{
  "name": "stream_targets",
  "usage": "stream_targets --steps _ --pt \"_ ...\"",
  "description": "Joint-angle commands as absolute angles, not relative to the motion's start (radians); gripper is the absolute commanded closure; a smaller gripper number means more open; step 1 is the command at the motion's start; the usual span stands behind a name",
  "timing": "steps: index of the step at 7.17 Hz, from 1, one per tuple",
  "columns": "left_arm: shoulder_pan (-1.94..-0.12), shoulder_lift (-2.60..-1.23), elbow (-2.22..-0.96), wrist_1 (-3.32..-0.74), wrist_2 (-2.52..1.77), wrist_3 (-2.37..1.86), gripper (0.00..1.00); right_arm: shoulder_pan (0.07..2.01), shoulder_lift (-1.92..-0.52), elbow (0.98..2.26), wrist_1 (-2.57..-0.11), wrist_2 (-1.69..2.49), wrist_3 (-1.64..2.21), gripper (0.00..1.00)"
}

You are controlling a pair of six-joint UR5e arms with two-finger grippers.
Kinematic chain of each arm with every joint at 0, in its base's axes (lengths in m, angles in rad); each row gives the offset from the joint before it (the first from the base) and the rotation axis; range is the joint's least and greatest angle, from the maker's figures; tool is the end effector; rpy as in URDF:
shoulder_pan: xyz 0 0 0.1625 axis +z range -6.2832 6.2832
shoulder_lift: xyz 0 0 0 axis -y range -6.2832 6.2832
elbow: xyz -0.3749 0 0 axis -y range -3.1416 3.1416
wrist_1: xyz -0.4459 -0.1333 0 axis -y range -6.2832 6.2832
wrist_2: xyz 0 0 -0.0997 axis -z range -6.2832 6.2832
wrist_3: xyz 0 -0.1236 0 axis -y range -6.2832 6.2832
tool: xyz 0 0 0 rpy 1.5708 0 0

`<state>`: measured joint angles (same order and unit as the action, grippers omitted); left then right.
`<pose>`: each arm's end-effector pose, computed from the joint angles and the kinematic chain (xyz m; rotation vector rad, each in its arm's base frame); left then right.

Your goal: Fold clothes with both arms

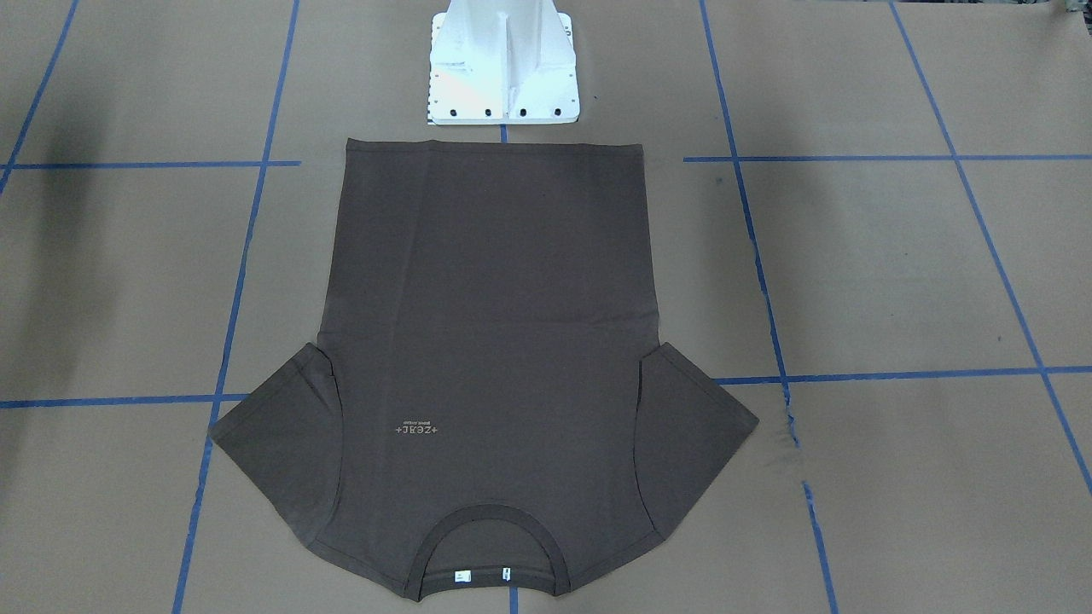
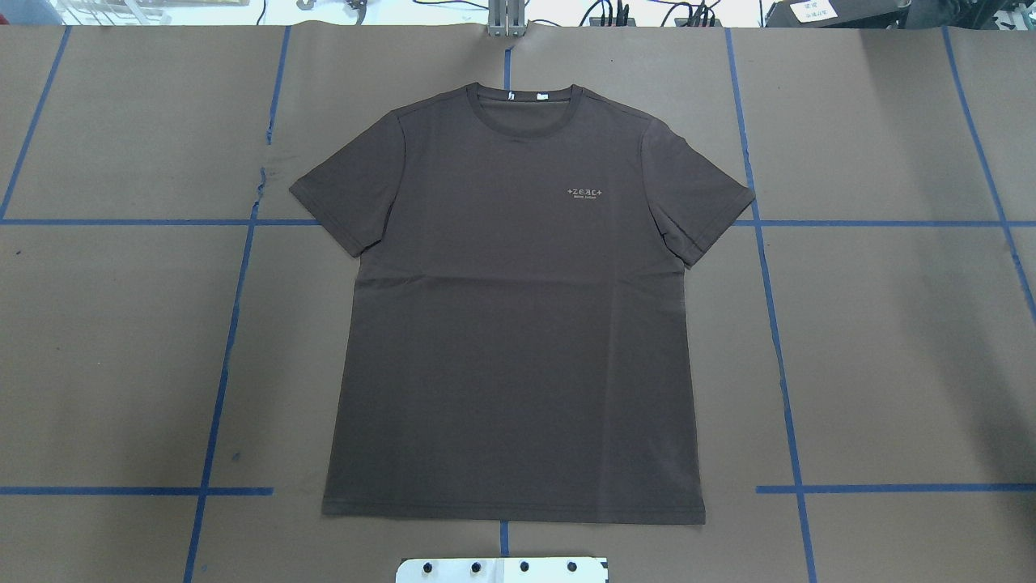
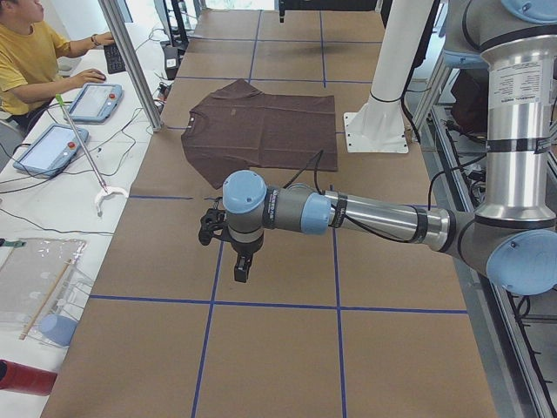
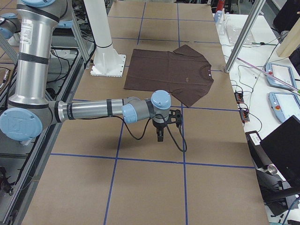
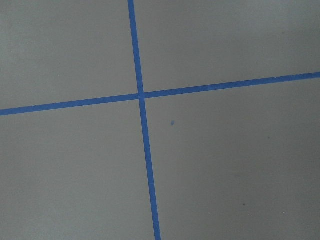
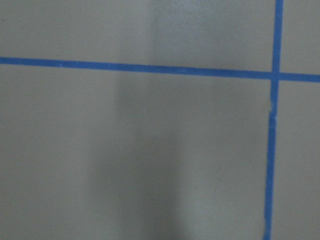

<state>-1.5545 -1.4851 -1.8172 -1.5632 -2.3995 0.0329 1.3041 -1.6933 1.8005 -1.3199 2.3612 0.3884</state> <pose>-0.0337 -0.5200 0.5320 0.1512 0.8261 0.1097 -0.0936 -0.5149 0.5334 0.0696 -0.8486 -0.0272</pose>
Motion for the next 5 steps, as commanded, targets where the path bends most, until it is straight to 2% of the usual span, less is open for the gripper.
stream_targets --steps 1,2,4,5 --pt "-1.554 -1.477 -1.815 -1.592 -2.405 0.035 0.0 1.18 -1.468 1.683 -1.229 2.298 0.677 0.0" --pt "-1.554 -1.477 -1.816 -1.591 -2.404 0.035 0.0 1.095 -1.391 1.652 -1.226 2.254 0.725 0.0" --pt "-1.555 -1.477 -1.816 -1.592 -2.408 0.031 0.0 1.001 -1.185 1.461 -1.179 2.2 0.898 0.01" --pt "-1.554 -1.477 -1.813 -1.591 -2.422 0.029 0.0 0.99 -1.164 1.384 -1.063 2.191 0.995 0.01"
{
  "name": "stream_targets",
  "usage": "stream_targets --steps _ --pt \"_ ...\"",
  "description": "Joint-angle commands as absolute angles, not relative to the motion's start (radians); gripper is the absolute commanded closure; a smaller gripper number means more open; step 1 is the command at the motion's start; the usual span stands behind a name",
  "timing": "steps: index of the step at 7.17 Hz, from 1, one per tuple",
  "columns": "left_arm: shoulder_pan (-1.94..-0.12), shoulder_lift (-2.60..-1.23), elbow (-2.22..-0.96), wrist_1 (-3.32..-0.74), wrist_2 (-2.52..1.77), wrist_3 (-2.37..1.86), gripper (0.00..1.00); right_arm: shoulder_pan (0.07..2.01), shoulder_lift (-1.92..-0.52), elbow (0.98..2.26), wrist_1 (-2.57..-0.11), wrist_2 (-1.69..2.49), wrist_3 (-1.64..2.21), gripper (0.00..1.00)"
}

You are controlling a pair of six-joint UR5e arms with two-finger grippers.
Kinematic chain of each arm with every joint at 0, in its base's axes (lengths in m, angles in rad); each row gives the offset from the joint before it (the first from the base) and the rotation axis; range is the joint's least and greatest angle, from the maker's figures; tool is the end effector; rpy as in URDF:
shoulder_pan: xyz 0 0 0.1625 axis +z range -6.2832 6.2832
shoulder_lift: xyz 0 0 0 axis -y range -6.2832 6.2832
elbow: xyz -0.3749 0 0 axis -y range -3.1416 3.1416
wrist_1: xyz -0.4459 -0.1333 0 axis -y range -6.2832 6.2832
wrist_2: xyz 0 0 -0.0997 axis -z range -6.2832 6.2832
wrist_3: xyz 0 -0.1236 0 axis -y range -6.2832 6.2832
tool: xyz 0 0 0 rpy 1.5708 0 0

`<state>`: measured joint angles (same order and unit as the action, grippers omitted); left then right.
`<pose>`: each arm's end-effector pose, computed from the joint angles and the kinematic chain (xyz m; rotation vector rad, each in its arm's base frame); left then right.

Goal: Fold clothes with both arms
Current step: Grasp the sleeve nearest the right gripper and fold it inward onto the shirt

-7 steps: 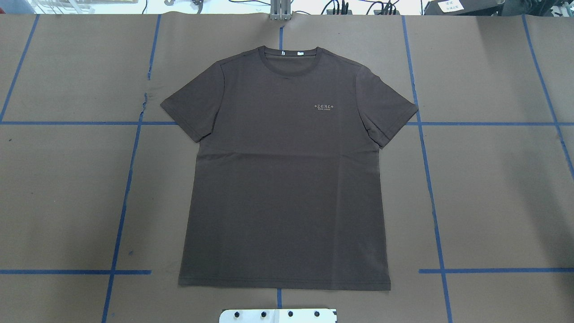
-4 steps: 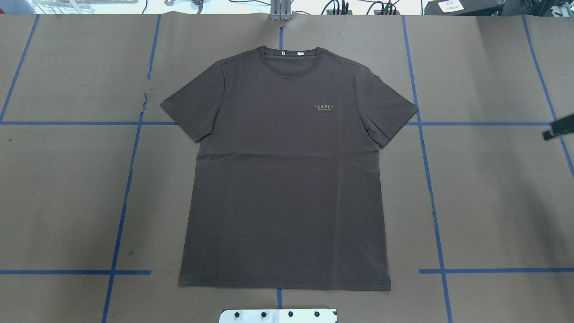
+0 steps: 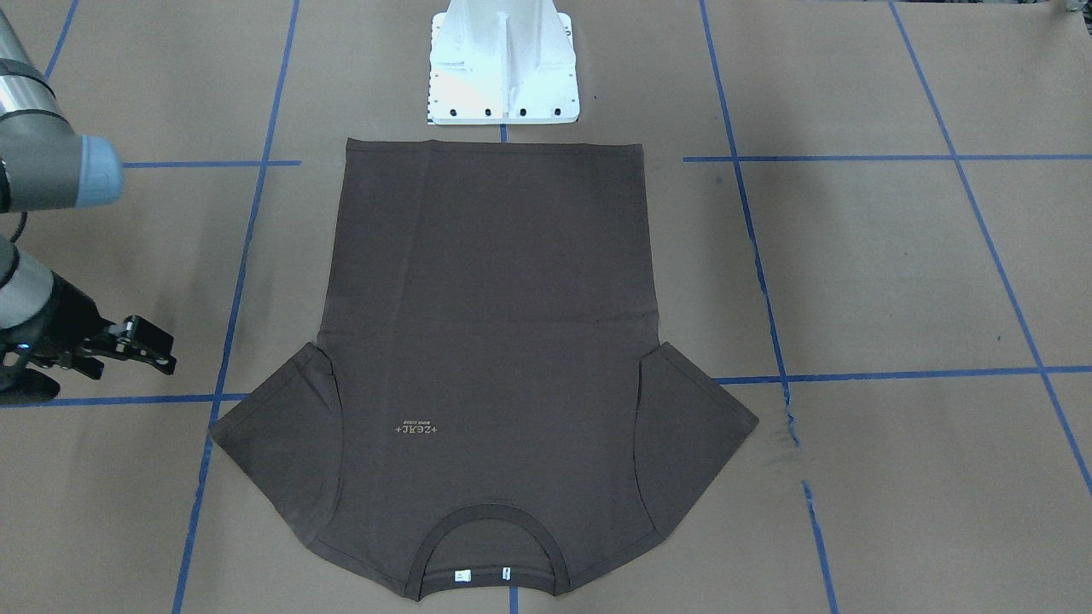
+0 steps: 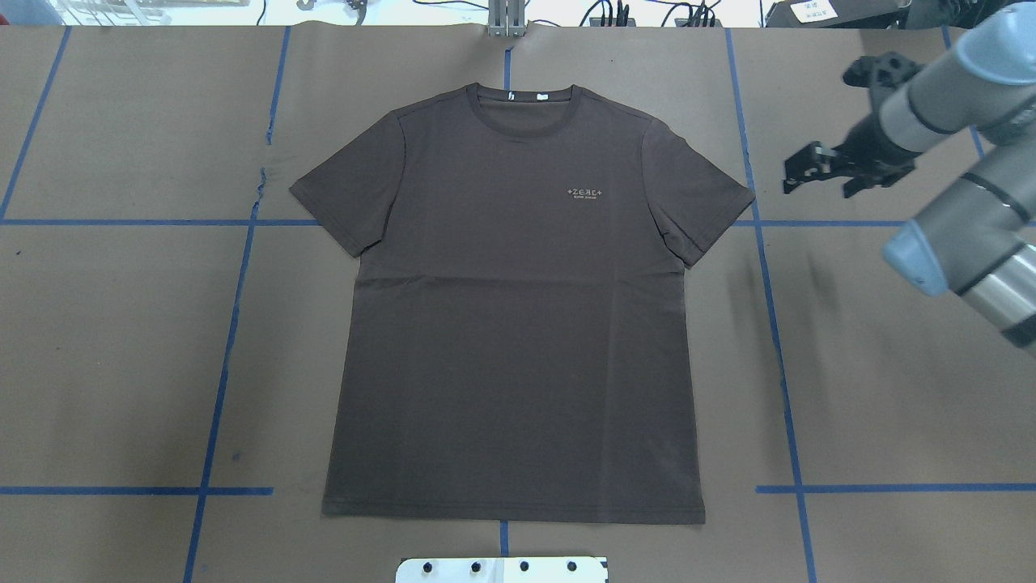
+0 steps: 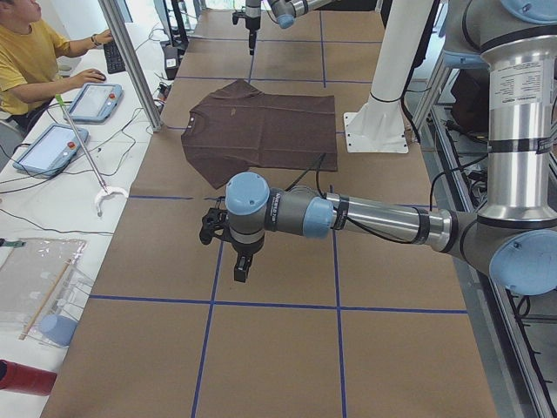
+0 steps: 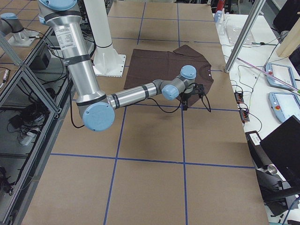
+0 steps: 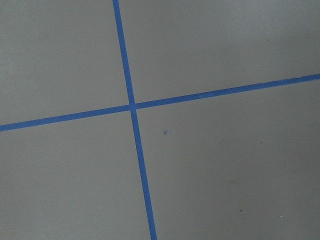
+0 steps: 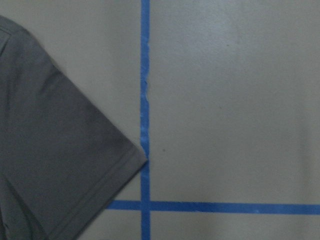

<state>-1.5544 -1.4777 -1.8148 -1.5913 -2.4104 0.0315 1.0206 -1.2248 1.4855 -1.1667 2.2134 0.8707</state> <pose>-0.0328 -0.5189 0.5331 0.1676 0.8366 0.1169 -0.3142 -0.6255 0.4166 0.0828 -0.8856 0.0856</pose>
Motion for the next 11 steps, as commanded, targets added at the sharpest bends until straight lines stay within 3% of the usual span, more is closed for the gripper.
stream_targets --steps 1,5,7,8,11 --pt "-1.555 -1.476 -1.813 -1.591 -2.43 0.028 0.0 0.967 -1.097 1.291 -0.999 2.131 1.093 0.01" --pt "-1.555 -1.47 -1.81 -1.589 -2.464 0.028 0.0 0.905 -1.089 1.25 -0.996 2.042 1.193 0.07" --pt "-1.555 -1.47 -1.812 -1.589 -2.464 0.028 0.0 0.905 -1.089 1.238 -0.997 2.042 1.198 0.15" --pt "-1.555 -1.47 -1.81 -1.589 -2.464 0.028 0.0 0.905 -1.089 1.238 -0.996 2.042 1.2 0.31" --pt "-1.555 -1.47 -1.812 -1.591 -2.464 0.028 0.0 0.907 -1.089 1.238 -0.999 2.042 1.203 1.0"
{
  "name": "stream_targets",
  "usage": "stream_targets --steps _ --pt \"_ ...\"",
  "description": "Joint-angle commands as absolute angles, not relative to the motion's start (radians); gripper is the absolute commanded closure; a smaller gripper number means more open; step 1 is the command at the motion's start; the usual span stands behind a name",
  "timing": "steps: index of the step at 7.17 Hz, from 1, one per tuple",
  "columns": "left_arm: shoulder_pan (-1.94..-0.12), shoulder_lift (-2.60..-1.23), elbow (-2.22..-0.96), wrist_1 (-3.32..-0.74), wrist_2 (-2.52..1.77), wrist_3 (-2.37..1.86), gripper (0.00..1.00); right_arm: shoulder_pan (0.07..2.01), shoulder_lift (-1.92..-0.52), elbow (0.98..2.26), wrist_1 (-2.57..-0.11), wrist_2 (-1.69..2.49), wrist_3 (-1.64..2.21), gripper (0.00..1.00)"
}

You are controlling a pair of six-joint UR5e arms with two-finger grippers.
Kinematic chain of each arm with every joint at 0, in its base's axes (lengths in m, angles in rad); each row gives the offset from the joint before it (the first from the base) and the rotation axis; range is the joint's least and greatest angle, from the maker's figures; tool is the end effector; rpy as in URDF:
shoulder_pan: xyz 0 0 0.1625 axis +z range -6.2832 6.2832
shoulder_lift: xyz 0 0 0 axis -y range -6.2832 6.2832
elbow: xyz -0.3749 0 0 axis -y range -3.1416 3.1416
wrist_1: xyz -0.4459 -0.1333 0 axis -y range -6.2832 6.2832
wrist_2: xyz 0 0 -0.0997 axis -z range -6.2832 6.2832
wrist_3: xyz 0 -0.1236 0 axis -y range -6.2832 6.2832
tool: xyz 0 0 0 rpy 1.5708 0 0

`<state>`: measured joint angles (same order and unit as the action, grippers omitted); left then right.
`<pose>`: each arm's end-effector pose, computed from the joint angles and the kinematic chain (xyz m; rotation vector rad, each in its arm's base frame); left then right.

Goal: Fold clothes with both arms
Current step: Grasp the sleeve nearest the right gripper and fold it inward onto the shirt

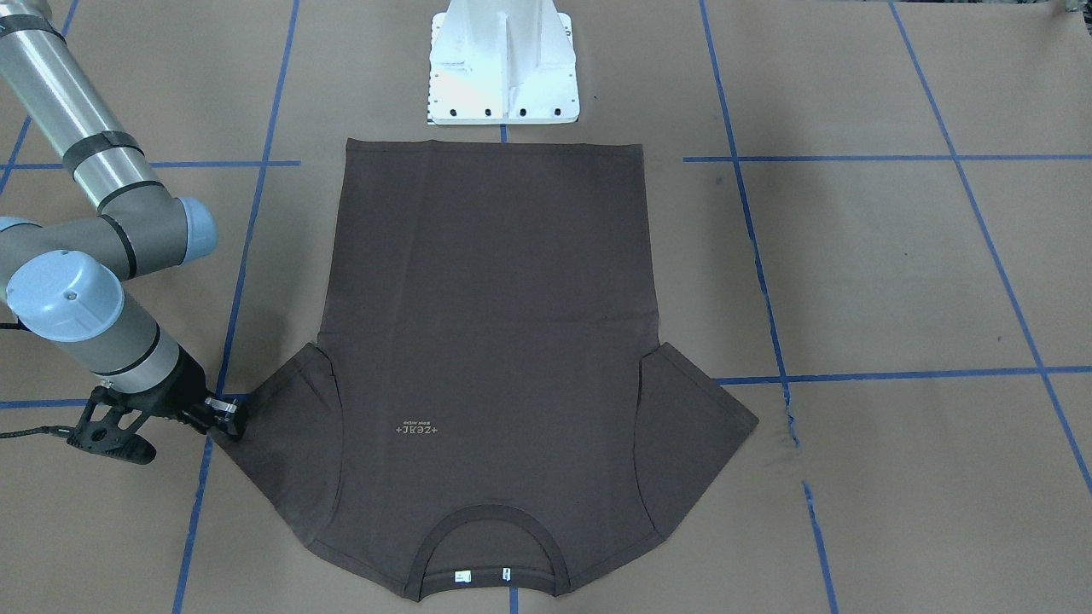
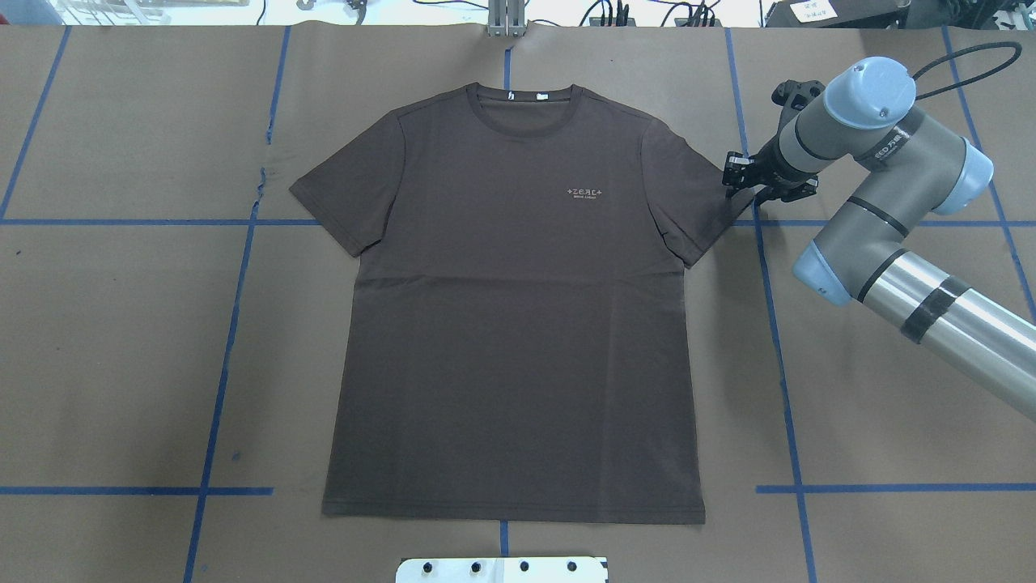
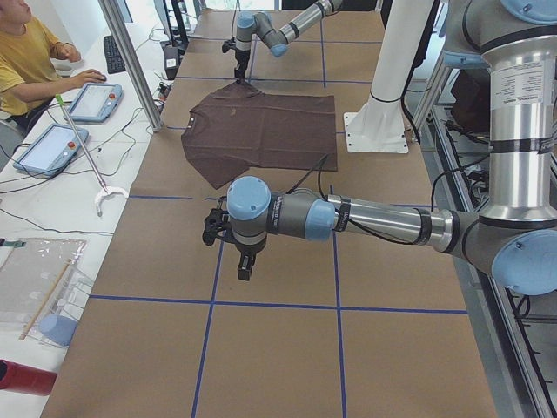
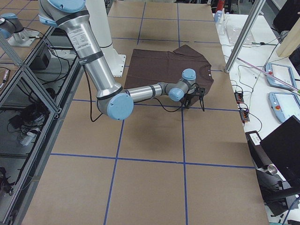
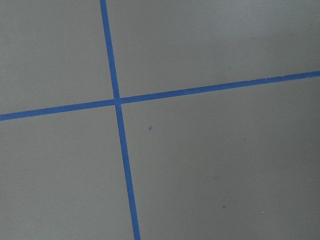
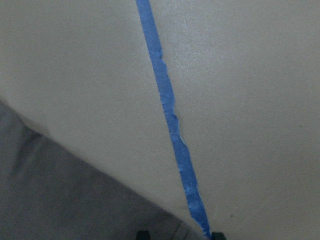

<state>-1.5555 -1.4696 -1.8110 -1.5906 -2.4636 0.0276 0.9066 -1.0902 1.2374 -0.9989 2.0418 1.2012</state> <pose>-0.0292 -0.5149 0.5345 0.1536 0.8902 0.1108 -0.4089 -0.6476 0.4467 0.0587 -0.8381 0.3360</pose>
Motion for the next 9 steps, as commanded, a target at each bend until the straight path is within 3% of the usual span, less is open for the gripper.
stream_targets --steps 1,4,7,9 --pt "-1.555 -1.47 -1.81 -1.591 -2.464 0.031 0.0 0.907 -1.078 1.246 -0.996 2.045 1.203 1.0" --pt "-1.555 -1.47 -1.81 -1.591 -2.465 0.031 0.0 0.905 -1.054 1.271 -1.012 2.049 1.209 1.0" --pt "-1.555 -1.47 -1.81 -1.591 -2.465 0.029 0.0 0.809 -0.881 1.263 -1.093 1.981 1.438 1.0" --pt "-1.555 -1.47 -1.81 -1.591 -2.465 0.028 0.0 0.772 -0.796 1.172 -1.108 1.91 1.486 1.0"
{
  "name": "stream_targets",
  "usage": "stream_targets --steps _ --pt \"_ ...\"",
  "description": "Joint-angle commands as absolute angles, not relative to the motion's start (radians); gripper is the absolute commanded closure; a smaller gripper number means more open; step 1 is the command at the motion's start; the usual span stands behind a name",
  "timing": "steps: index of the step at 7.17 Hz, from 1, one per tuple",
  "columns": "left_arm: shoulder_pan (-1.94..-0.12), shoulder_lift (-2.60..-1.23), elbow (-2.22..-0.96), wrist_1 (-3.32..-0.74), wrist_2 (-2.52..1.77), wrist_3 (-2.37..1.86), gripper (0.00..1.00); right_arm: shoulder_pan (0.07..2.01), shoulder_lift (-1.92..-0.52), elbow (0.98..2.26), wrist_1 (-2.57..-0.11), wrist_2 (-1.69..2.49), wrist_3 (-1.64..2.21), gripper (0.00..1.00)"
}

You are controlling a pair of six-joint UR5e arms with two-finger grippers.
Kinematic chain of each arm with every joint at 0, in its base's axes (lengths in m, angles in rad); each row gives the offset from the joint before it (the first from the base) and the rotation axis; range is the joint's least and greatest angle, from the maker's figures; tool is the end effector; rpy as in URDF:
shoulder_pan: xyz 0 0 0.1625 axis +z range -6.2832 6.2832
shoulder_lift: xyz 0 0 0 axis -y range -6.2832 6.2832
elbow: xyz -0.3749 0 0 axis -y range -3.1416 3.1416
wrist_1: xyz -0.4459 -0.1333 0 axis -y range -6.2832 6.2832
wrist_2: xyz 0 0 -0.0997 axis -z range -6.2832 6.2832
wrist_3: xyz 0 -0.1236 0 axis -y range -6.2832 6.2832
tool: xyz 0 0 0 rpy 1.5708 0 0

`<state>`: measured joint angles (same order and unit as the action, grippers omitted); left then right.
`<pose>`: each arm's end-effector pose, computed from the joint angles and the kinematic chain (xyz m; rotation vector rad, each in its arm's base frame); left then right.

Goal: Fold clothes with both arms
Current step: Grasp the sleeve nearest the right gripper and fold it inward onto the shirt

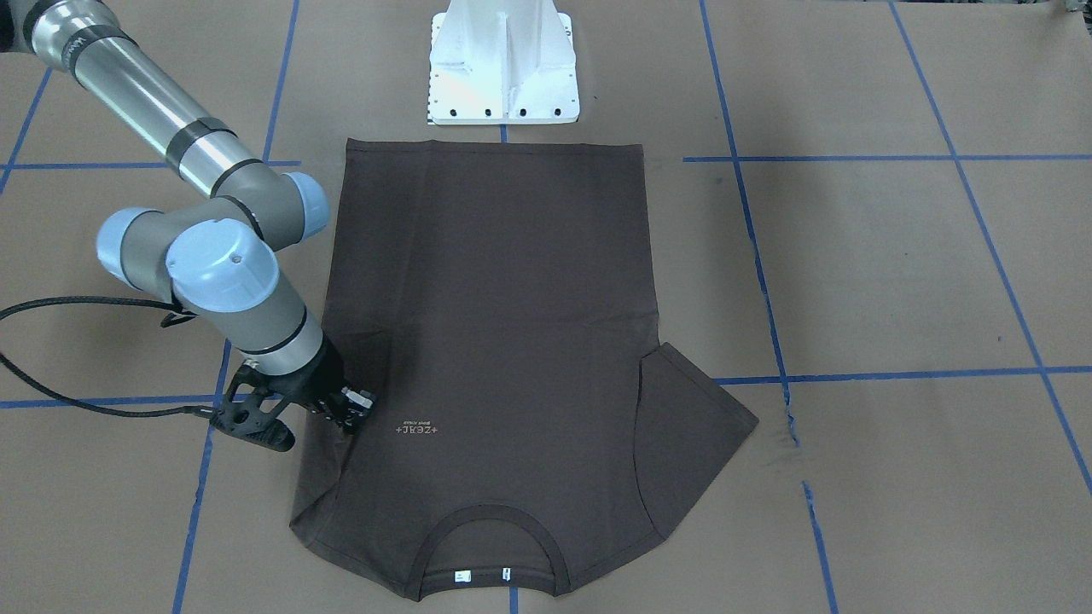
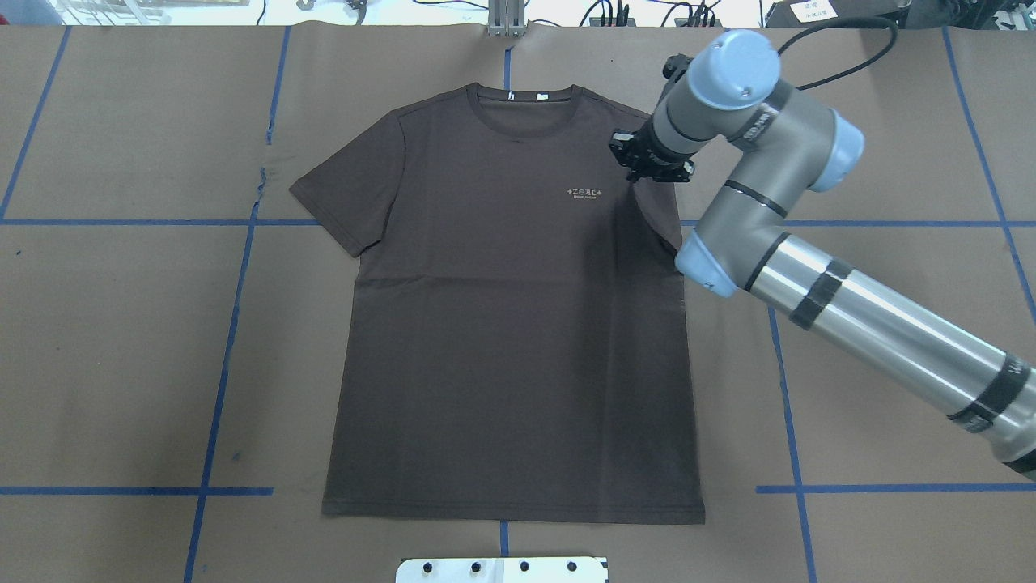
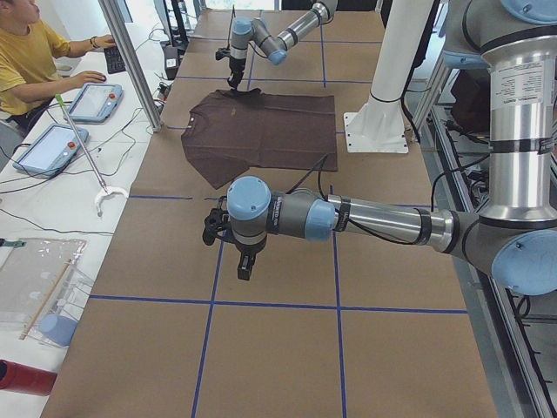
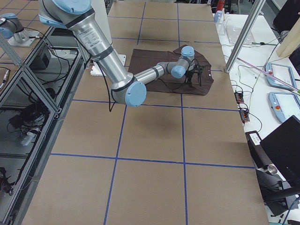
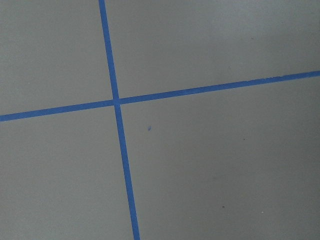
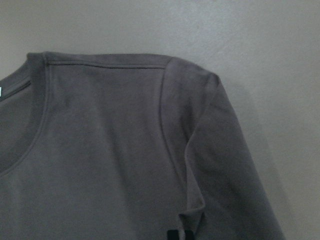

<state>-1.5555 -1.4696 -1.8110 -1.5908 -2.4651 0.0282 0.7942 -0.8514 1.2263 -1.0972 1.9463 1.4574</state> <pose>-0.0290 -0.5149 0.5343 0.1541 0.8917 0.1116 -0.5079 -0.6424 0.2824 0.0510 -0.9163 0.4738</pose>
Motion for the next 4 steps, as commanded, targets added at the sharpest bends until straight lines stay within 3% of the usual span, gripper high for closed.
stream_targets --steps 1,2,3,4 --pt "-1.555 -1.471 -1.806 -1.591 -2.465 0.028 0.0 0.772 -0.792 1.146 -1.104 1.904 1.479 1.0" --pt "-1.555 -1.471 -1.804 -1.592 -2.465 0.029 0.0 0.772 -0.782 1.134 -1.104 1.872 1.477 1.0" --pt "-1.555 -1.474 -1.812 -1.592 -2.476 0.028 0.0 0.772 -0.766 1.126 -1.103 1.862 1.471 0.01" --pt "-1.554 -1.482 -1.824 -1.598 -2.52 0.028 0.0 0.772 -0.761 1.127 -1.103 1.862 1.468 0.0"
